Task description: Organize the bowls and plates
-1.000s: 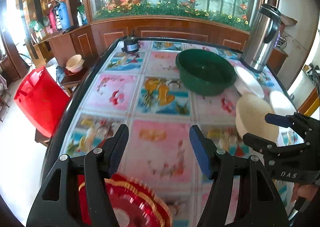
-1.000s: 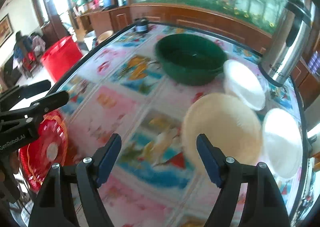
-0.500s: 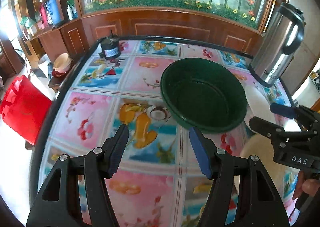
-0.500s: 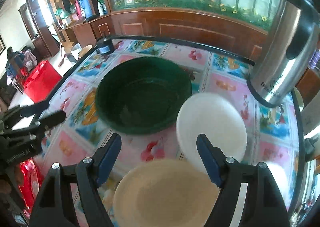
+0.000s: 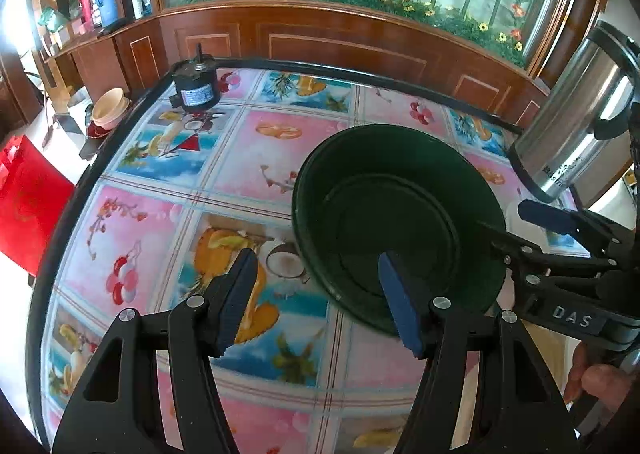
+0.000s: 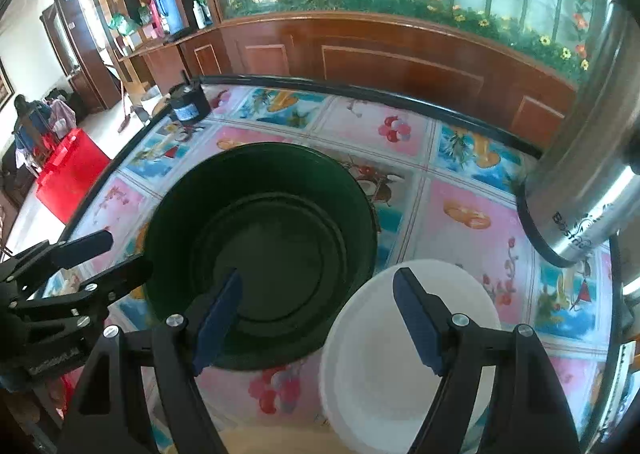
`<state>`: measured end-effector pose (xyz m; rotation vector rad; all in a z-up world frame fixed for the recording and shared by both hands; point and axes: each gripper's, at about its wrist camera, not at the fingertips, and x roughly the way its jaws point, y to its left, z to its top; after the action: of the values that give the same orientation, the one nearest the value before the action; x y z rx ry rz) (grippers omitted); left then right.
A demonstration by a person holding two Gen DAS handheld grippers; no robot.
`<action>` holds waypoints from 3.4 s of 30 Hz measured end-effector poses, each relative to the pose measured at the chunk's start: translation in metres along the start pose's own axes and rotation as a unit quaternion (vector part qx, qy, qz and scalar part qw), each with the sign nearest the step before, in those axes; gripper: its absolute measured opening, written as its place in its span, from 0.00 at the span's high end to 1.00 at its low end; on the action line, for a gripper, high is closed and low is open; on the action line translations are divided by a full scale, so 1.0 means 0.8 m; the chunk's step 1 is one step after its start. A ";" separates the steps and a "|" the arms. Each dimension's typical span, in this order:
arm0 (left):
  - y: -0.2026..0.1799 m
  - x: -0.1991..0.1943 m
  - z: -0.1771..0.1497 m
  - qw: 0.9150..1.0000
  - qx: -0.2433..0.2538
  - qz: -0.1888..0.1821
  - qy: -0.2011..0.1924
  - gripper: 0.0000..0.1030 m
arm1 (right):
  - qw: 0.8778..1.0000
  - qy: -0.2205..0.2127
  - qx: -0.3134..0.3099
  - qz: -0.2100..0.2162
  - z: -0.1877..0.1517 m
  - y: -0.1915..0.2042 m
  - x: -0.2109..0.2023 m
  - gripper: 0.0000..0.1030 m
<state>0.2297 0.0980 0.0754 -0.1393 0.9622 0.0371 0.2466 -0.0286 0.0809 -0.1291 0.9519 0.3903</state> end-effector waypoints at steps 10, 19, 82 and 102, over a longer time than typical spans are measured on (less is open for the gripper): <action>-0.003 0.035 0.001 1.000 -0.010 0.001 0.028 0.38 | 1.000 0.019 0.005 0.007 0.011 -0.012 0.032 0.24; 0.002 0.050 0.000 0.999 -0.008 0.008 0.046 0.38 | 0.999 0.036 -0.009 0.007 0.009 -0.002 0.040 0.48; 0.175 -0.255 -0.260 0.999 -0.037 -0.023 -0.022 0.80 | 0.994 -0.024 -0.096 0.054 -0.221 0.252 -0.189 0.65; 0.239 -0.260 -0.313 0.997 -0.083 0.005 -0.006 0.79 | 0.986 0.009 -0.143 0.082 -0.240 0.329 -0.157 0.61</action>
<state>-0.1115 0.2599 0.0851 -0.2873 0.9468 0.1264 -0.0658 0.1274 0.0881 -0.3180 0.9226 0.6785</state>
